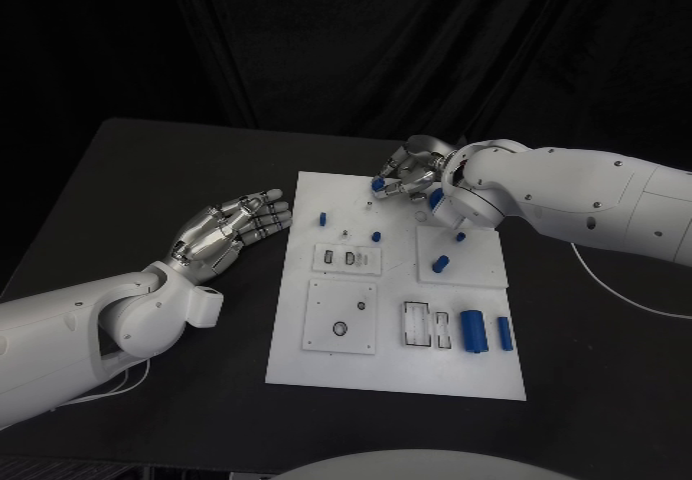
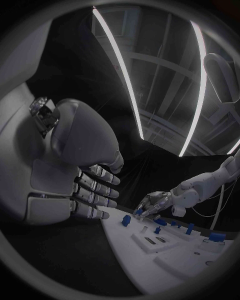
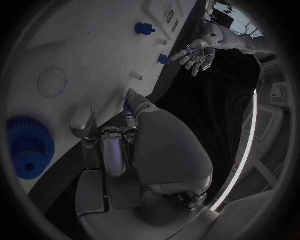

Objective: Assemble the parts on the task board

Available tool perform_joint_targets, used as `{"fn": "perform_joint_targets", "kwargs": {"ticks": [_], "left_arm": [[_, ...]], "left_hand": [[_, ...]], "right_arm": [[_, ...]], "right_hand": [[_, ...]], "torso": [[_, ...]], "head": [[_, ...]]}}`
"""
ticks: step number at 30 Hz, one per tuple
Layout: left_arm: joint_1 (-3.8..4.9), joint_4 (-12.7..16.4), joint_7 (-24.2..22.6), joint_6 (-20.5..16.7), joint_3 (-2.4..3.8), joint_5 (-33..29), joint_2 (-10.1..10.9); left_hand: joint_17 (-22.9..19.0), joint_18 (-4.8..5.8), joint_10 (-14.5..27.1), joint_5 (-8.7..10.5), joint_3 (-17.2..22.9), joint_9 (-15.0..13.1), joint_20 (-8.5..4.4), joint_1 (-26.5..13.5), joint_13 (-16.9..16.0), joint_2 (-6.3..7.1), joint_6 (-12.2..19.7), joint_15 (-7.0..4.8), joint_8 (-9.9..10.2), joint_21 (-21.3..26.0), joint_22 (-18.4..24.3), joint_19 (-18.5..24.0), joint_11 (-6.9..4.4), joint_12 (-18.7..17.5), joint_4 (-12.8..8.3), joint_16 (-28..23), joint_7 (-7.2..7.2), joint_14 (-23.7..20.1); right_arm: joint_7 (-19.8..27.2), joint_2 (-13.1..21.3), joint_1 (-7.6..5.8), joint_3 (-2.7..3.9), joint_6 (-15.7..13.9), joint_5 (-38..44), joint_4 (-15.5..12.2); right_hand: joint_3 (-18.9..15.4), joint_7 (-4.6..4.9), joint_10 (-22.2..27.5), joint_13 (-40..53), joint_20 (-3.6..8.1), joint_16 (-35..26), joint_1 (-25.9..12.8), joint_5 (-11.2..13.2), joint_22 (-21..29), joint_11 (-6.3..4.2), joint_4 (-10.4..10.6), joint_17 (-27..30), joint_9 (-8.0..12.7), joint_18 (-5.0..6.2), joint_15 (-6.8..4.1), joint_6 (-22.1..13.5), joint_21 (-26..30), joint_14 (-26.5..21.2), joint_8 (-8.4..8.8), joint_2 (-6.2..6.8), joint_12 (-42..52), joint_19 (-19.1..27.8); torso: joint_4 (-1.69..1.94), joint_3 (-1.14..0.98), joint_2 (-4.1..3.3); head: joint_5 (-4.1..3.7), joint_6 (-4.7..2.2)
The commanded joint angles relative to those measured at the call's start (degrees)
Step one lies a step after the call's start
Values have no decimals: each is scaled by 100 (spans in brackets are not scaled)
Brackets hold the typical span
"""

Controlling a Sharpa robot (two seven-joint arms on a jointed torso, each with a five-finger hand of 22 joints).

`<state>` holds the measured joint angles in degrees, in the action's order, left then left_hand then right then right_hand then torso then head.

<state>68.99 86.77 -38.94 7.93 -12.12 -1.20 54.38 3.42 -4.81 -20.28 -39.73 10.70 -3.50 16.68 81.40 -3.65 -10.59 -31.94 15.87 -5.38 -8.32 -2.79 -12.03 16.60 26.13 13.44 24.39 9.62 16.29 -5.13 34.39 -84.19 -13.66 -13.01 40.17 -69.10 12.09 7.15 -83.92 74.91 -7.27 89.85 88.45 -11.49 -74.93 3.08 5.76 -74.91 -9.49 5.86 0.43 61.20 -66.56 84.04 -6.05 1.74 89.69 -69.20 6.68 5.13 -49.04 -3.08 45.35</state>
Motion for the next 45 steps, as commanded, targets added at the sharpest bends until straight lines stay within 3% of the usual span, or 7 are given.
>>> {"fn": "perform_joint_targets", "kwargs": {"ticks": [1, 19, 45], "left_arm": [[-12, 4, -500, 108, 3, 16, -6], [-15, -9, -492, 122, 3, 16, -8], [-20, -23, -502, 135, 3, 16, -10]], "left_hand": [[9, 36, -24, 15, 33, -4, 2, -56, -4, 3, -17, 35, -27, 19, 5, 47, 8, 9, -7, 30, 157, 12], [9, 37, -18, 17, 41, -3, 2, -61, -3, 3, -4, 36, -24, 24, 8, 53, 7, 3, -5, 31, 158, 11], [8, 38, -19, 19, 55, -2, 2, -68, -4, 1, -4, 37, -23, 25, 9, 52, 5, 8, -2, 31, 159, 8]], "right_arm": [[61, -11, 28, -9, 5, 75, -43], [-128, -3, 28, -9, 141, 473, -63], [105, 23, 29, -9, 6, 482, -92]], "right_hand": [[-34, -13, -316, 1333, 15, -2, -42, 15, -686, 32, 6, -1456, -170, 31, 36, 29, 22, 543, -29, 12, -17, 47], [-64, 72, 195, 1047, -43, -68, -40, -18, -571, 102, 19, -1265, -36, 110, 106, -281, 404, 334, 143, 90, -106, 425], [-189, 0, 323, 987, -58, -80, -127, 171, -550, 73, 106, -1229, 87, 136, 99, -673, 517, 278, 232, 256, -115, 539]], "torso": [[-3, 2, -1], [-9, -2, -2], [-1, 0, -1]], "head": [[2, 7], [2, 10], [-8, 22]]}}
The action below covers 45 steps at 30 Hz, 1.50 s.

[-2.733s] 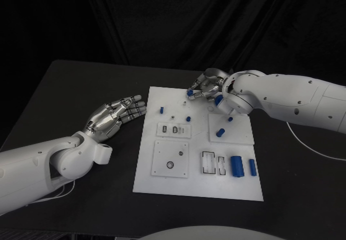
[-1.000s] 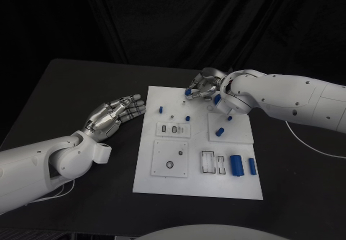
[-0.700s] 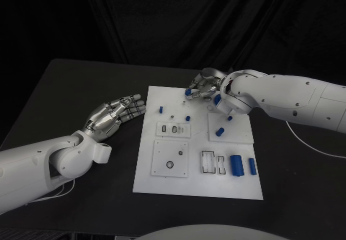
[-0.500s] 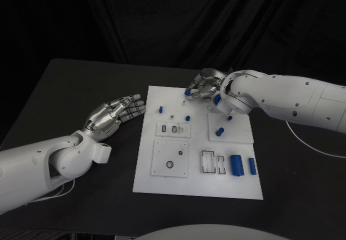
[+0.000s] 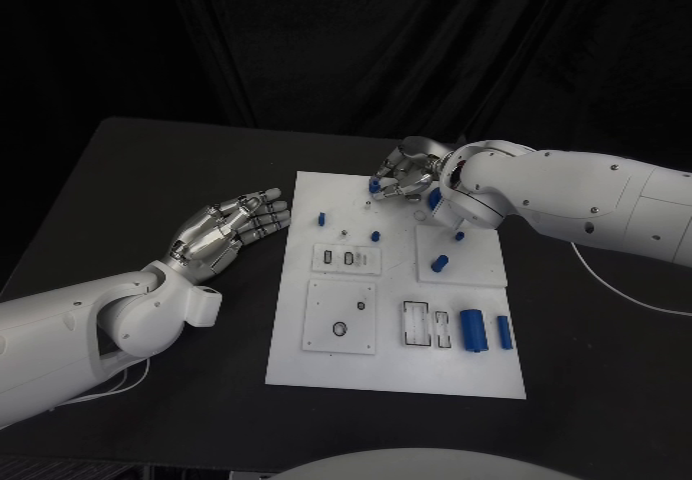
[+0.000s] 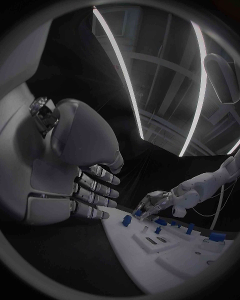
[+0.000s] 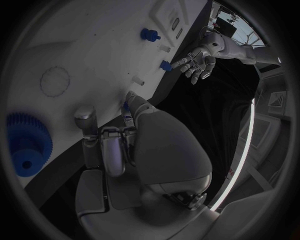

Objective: Assemble the parts on the task board

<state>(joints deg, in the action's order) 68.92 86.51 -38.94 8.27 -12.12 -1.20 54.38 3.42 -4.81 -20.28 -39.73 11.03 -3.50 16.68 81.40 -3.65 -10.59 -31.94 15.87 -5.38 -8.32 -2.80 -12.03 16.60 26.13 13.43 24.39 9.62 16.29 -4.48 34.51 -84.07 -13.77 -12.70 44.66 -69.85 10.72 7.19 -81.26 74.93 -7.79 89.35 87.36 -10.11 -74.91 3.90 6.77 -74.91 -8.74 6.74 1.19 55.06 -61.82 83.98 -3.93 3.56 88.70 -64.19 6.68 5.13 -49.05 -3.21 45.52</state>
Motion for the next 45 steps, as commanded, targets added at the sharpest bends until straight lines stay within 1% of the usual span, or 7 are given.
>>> {"fn": "perform_joint_targets", "kwargs": {"ticks": [1, 9, 14, 16, 19, 30, 45], "left_arm": [[-13, 3, -501, 103, 3, 16, -9], [-14, 4, -505, 104, 3, 16, -3], [-15, 16, -511, 100, 3, 16, 16], [-15, 22, -513, 93, 3, 16, 28], [-15, 30, -517, 87, 3, 16, 43], [-16, 104, -563, 31, 3, 16, 120], [-16, 189, -617, 8, 3, 15, 167]], "left_hand": [[8, 39, -19, 19, 23, -2, 2, -68, -4, 1, -4, 37, -23, 25, 10, 52, 5, 8, -2, 31, 159, 8], [9, 39, -14, 19, 38, -1, 2, -75, -4, -1, 4, 38, -22, 28, 12, 55, 5, 5, 1, 38, 160, 9], [9, 39, -14, 19, 38, -1, 2, -75, -4, -1, 4, 38, -22, 28, 12, 55, 5, 5, 1, 38, 160, 9], [9, 39, -14, 19, 38, -1, 2, -75, -4, -1, 4, 38, -22, 28, 12, 55, 5, 5, 1, 38, 160, 9], [9, 39, -14, 19, 38, -1, 2, -75, -4, -1, 4, 38, -22, 28, 12, 55, 5, 5, 1, 38, 160, 9], [12, 39, -38, 14, 60, -9, 1, -84, -9, 9, -48, 37, -37, 16, 9, 34, 8, 30, -2, 66, 155, 26], [17, 36, -59, -3, 94, -15, 1, -96, -12, 27, -87, 34, -52, 6, 7, 12, 12, 43, -6, 105, 149, 53]], "right_arm": [[45, 13, 17, 2, -28, 32, -20], [179, 68, 19, 2, -171, 33, -76], [360, 183, 11, 15, -451, 35, -211], [421, 260, -32, 29, -577, 35, -297], [469, 352, -115, 37, -673, 35, -394], [573, 992, -537, 45, -925, 92, -1070], [-799, 2031, -638, -12, -837, 3448, -1871]], "right_hand": [[-58, -2, 60, 982, -6, -31, -23, 39, -551, -9, 8, -1227, 15, 48, 23, -76, 48, 282, 21, 80, -16, 43], [-150, -1, 143, 942, -12, -35, -71, 121, -535, -1, 83, -1213, 92, 58, 33, -390, 117, 257, 29, 147, -21, 105], [-306, -76, 328, 850, -32, -48, -98, 301, -503, 18, 238, -1176, 331, 81, 54, -1264, 251, 201, 33, 230, -37, 220], [-369, -171, 416, 805, -47, -55, -57, 353, -490, 34, 435, -1152, 532, 91, 73, -2347, 311, 166, 101, 356, -44, 272], [-394, -179, 502, 759, -55, -65, 7, 399, -471, 46, 617, -1122, 564, 107, 89, -2511, 382, 125, 98, 436, -53, 337], [-330, 231, -116, 1062, -99, 24, 130, -383, -648, 135, 725, -1371, 299, -16, 135, -727, -208, 444, -449, 95, 37, -225], [-501, 35, -874, 1507, 93, 65, -370, -321, -1174, -75, 861, -1509, 176, -414, -87, -114, -1930, 602, -454, 260, 130, -1830]], "torso": [[-1, -2, 0], [0, -1, 0], [0, 2, -1], [3, 1, -2], [2, 0, -1], [-17, 1, 6], [7, 2, -5]], "head": [[6, 10], [15, 2], [17, -14], [9, -26], [10, -28], [29, -56], [-12, -46]]}}
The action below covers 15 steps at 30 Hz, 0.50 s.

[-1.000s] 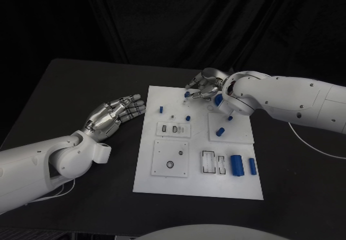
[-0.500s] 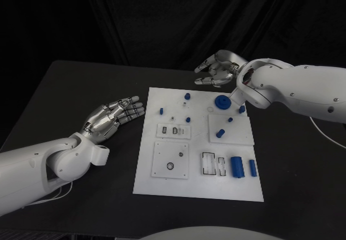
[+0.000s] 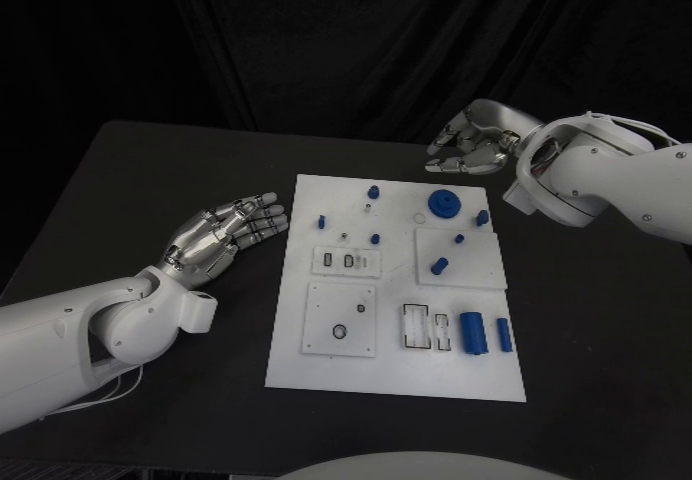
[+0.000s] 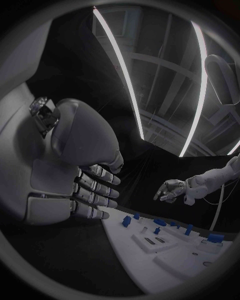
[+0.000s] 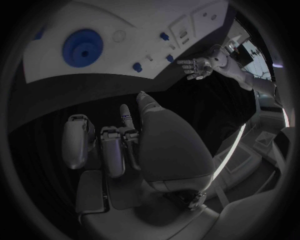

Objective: Assemble the parts on the task board

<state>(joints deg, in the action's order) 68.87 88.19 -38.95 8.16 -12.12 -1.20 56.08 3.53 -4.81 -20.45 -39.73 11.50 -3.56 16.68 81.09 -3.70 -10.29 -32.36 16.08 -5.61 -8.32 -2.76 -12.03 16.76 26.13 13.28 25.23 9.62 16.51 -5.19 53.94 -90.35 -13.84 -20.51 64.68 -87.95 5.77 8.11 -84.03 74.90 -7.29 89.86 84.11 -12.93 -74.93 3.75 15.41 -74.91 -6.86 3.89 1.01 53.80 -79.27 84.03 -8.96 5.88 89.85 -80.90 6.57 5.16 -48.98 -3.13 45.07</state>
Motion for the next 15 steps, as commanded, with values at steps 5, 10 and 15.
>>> {"fn": "perform_joint_targets", "kwargs": {"ticks": [5, 10, 15], "left_arm": [[-12, 33, -632, 26, 3, 16, -4], [-12, 38, -654, 35, 3, 16, -10], [-12, 44, -675, 42, 3, 16, -11]], "left_hand": [[7, 36, -49, -7, 56, -12, 1, -69, -8, -1, -60, 11, -34, 6, 4, 11, -3, 47, 9, 27, 149, 36], [7, 36, -49, -7, 56, -12, 1, -69, -8, -1, -60, 11, -34, 6, 4, 11, -3, 47, 9, 27, 149, 36], [9, 32, -76, -24, 91, -17, 0, -81, -10, 6, -101, 8, -49, -8, 0, -16, -2, 61, 10, 59, 150, 58]], "right_arm": [[-1002, 229, 31, -27, 139, 1873, -95], [-1130, 276, 116, -34, 198, 2081, -91], [-1202, 286, 215, -37, 301, 2179, -38]], "right_hand": [[-1, -72, -597, 1510, 87, 14, -63, -44, -1213, -92, 2, -1509, 0, -162, -108, -37, -310, 597, 120, 55, 15, -266], [-2, -70, -597, 1510, 132, 14, -164, -13, -1398, -114, 57, -1509, 64, -304, -143, -175, -804, 597, 277, 113, 15, -686], [-3, -74, -597, 1510, 152, 14, -283, 46, -1483, -123, 99, -1509, 93, -370, -159, -176, -1016, 597, 336, 184, 15, -862]], "torso": [[27, -5, -21], [24, -8, -15], [9, -16, -19]], "head": [[-37, 16], [-31, 45], [-15, 67]]}}
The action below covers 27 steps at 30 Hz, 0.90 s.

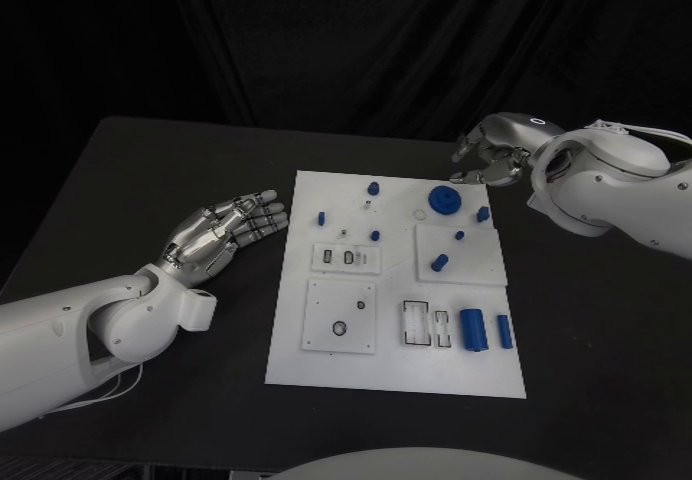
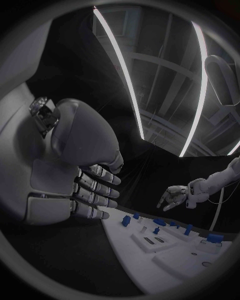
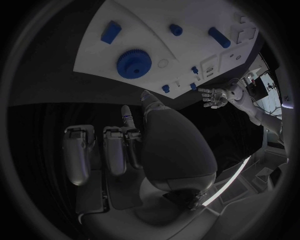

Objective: Assemble the parts on the task board

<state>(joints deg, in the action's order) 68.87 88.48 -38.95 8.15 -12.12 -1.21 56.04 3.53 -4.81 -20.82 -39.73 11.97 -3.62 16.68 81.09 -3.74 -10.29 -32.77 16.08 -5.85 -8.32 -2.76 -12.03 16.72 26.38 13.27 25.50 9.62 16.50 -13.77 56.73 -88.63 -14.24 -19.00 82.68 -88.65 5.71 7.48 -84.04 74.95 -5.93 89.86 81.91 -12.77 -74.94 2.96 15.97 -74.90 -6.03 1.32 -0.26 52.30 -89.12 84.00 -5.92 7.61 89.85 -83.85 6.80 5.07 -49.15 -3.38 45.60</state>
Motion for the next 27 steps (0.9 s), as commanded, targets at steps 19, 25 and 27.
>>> {"fn": "perform_joint_targets", "kwargs": {"ticks": [19, 25, 27], "left_arm": [[-13, -3, -666, 78, 3, 16, -42], [-13, -2, -670, 86, 3, 16, -44], [-14, -3, -669, 87, 3, 16, -45]], "left_hand": [[8, 31, -45, -29, 55, -10, 0, -86, -5, 7, -55, 7, -26, 0, 4, -5, 3, 38, 11, 28, 151, 55], [8, 31, -45, -29, 55, -10, 0, -86, -5, 7, -55, 7, -26, 0, 4, -5, 3, 38, 11, 28, 151, 55], [8, 31, -45, -29, 55, -10, 0, -86, -5, 7, -55, 7, -26, 0, 4, -5, 3, 38, 11, 28, 151, 55]], "right_arm": [[-302, -30, 226, 2, 245, 415, 88], [-276, -40, 246, 2, 242, 416, 77], [-271, -45, 249, 2, 247, 416, 77]], "right_hand": [[12, -14, -596, 1505, 16, 14, -228, 233, -1457, -44, 60, -1510, 32, -94, -32, -6, 27, 600, 73, 94, 15, -518], [30, -56, -596, 1505, 25, 14, -216, 270, -1467, -73, 54, -1510, 41, -102, -49, -35, 2, 600, 97, 109, 15, -539], [33, -62, -596, 1505, 27, 14, -211, 272, -1465, -78, 53, -1510, 41, -101, -53, -35, 6, 600, 98, 112, 15, -535]], "torso": [[-16, 5, 5], [-10, 2, 11], [-8, 5, 12]], "head": [[-21, 54], [-24, 61], [-28, 59]]}}
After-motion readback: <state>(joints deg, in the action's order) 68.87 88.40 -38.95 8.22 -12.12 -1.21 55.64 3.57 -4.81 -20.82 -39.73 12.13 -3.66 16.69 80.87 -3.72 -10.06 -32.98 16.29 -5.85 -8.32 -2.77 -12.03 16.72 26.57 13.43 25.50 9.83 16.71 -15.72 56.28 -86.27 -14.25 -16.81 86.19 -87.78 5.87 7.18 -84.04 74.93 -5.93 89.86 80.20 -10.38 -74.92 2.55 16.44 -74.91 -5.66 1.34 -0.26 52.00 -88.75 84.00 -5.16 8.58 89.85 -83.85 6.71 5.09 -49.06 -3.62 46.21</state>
